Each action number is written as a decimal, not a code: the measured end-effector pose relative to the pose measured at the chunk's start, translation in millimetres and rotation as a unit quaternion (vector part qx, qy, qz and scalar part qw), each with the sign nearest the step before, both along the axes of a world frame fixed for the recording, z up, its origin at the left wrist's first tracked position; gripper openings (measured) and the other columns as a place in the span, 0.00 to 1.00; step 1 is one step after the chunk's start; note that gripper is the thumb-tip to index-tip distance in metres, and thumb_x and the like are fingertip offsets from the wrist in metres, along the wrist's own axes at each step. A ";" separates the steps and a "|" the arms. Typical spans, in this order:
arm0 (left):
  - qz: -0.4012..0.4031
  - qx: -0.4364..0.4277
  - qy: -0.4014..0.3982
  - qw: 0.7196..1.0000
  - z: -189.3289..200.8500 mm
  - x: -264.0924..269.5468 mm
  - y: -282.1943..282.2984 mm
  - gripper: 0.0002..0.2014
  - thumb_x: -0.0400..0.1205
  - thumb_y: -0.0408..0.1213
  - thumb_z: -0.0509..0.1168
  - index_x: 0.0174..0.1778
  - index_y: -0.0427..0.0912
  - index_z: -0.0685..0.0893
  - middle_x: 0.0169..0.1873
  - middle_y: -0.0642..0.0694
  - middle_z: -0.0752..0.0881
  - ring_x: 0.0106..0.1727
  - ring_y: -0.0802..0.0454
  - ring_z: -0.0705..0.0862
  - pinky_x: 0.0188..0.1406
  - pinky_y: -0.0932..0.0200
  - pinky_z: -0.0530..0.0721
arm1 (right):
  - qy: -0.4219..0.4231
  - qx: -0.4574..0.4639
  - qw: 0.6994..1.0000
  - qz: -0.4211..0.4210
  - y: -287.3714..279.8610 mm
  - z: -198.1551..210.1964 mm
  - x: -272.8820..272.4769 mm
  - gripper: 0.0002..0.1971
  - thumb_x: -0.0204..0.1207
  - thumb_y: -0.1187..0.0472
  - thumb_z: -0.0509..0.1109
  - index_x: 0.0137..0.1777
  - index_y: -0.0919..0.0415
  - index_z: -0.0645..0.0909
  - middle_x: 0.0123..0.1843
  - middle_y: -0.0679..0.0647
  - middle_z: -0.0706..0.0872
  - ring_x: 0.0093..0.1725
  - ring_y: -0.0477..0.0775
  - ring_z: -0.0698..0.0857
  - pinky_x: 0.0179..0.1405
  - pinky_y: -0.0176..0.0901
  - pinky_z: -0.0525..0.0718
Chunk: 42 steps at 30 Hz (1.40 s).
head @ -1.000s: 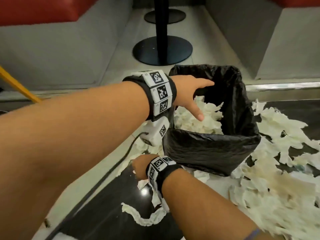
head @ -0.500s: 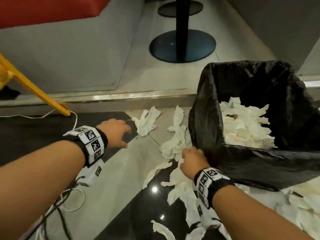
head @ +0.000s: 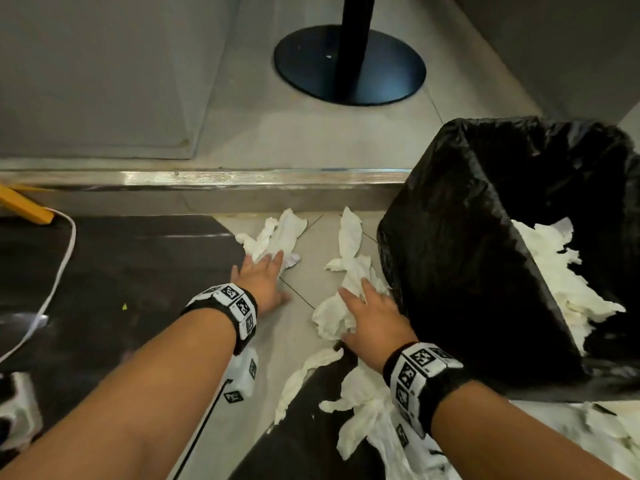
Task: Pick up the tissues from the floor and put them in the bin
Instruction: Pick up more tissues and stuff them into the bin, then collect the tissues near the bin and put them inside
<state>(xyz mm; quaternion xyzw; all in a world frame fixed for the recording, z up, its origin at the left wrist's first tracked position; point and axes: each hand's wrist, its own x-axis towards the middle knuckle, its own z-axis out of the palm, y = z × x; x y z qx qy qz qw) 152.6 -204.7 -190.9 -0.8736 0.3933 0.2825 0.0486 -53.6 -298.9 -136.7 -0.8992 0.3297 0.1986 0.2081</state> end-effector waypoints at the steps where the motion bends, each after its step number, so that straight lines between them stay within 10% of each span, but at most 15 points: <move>1: 0.009 -0.006 0.002 1.000 -4.1 -5.0 2.7 0.38 0.79 0.54 0.61 0.81 0.50 0.49 0.81 0.43 0.55 0.81 0.35 0.53 0.78 0.36 0.54 | 0.004 -0.001 1.000 0.003 -3.7 -4.3 7.4 0.38 0.76 0.48 0.66 0.80 0.36 0.47 0.86 0.49 0.41 0.82 0.65 0.51 0.77 0.63 0.61; 6: -0.058 -0.112 -0.020 0.992 -8.6 -37.7 32.2 0.14 0.79 0.29 0.57 0.61 0.39 0.75 0.61 0.39 0.75 0.61 0.39 0.72 0.60 0.51 0.72 | 0.067 0.017 0.998 -0.005 -19.5 -30.9 25.4 0.39 0.77 0.52 0.67 0.81 0.37 0.47 0.85 0.50 0.38 0.79 0.68 0.60 0.75 0.61 0.68; 9: -0.074 -0.192 0.043 0.978 -5.6 -54.4 49.4 0.09 0.75 0.27 0.60 0.51 0.37 0.76 0.56 0.41 0.75 0.56 0.41 0.76 0.55 0.55 0.76 | 0.058 0.020 0.998 0.010 -17.6 -40.3 20.7 0.34 0.78 0.64 0.61 0.81 0.43 0.53 0.83 0.58 0.55 0.75 0.67 0.68 0.73 0.55 0.72; 13: -0.146 -0.190 0.108 0.965 -0.9 -85.9 74.3 0.24 0.76 0.49 0.63 0.68 0.47 0.70 0.67 0.47 0.70 0.63 0.48 0.75 0.63 0.60 0.73 | 0.007 0.017 0.999 -0.049 -13.7 -34.3 19.7 0.31 0.78 0.69 0.56 0.82 0.58 0.54 0.72 0.63 0.73 0.70 0.64 0.75 0.70 0.53 0.74; 17: -0.303 -0.085 0.085 0.945 -16.7 -98.2 89.7 0.35 0.73 0.64 0.62 0.73 0.54 0.63 0.64 0.42 0.74 0.59 0.43 0.77 0.60 0.47 0.77 | -0.064 0.007 0.995 -0.075 -18.4 -10.2 23.5 0.13 0.78 0.69 0.56 0.56 0.70 0.79 0.55 0.66 0.85 0.55 0.66 0.85 0.52 0.48 0.81; 20: -0.315 -0.066 0.069 0.944 -14.3 -101.0 84.0 0.26 0.77 0.58 0.64 0.63 0.42 0.73 0.55 0.38 0.78 0.51 0.38 0.81 0.48 0.48 0.80 | -0.083 -0.020 0.995 -0.046 -21.1 11.3 21.9 0.11 0.79 0.66 0.59 0.50 0.71 0.81 0.48 0.65 0.85 0.49 0.63 0.83 0.43 0.44 0.75; 28: -0.253 -0.098 0.123 0.955 2.6 -122.4 83.3 0.15 0.75 0.28 0.62 0.58 0.39 0.77 0.65 0.39 0.74 0.57 0.39 0.80 0.53 0.55 0.78 | -0.115 -0.048 0.992 -0.002 -26.4 38.4 9.1 0.11 0.82 0.68 0.57 0.55 0.69 0.80 0.58 0.63 0.85 0.59 0.60 0.82 0.56 0.43 0.75; 33: -0.454 -0.209 0.002 0.866 14.3 -133.2 70.3 0.06 0.69 0.32 0.66 0.39 0.44 0.82 0.55 0.44 0.88 0.54 0.37 0.86 0.49 0.52 0.88 | -0.187 -0.046 0.979 -0.060 -29.5 46.5 -12.5 0.09 0.81 0.68 0.60 0.56 0.67 0.78 0.53 0.57 0.83 0.53 0.52 0.81 0.45 0.28 0.65; 36: -0.545 -0.178 -0.032 0.818 12.8 -157.9 60.0 0.12 0.74 0.36 0.67 0.52 0.47 0.78 0.65 0.45 0.82 0.60 0.32 0.83 0.54 0.44 0.86 | -0.276 -0.018 0.956 -0.099 -27.9 61.1 -23.6 0.04 0.79 0.70 0.62 0.51 0.65 0.77 0.40 0.45 0.75 0.46 0.47 0.76 0.41 0.25 0.64; 40: -0.563 -0.042 0.003 0.826 6.7 -185.7 54.6 0.21 0.85 0.52 0.50 0.74 0.57 0.63 0.75 0.39 0.67 0.72 0.24 0.66 0.69 0.30 0.70 | -0.353 0.022 0.932 -0.085 -17.4 82.2 -36.9 0.08 0.76 0.67 0.67 0.54 0.66 0.79 0.47 0.47 0.76 0.46 0.44 0.77 0.42 0.24 0.70; 42: -0.565 -0.034 0.025 0.824 7.3 -190.3 51.7 0.21 0.84 0.42 0.53 0.73 0.58 0.60 0.70 0.34 0.68 0.65 0.27 0.70 0.64 0.34 0.74 | -0.400 0.081 0.907 -0.107 -11.6 88.9 -42.7 0.13 0.72 0.65 0.72 0.56 0.63 0.80 0.49 0.49 0.80 0.47 0.46 0.79 0.41 0.23 0.74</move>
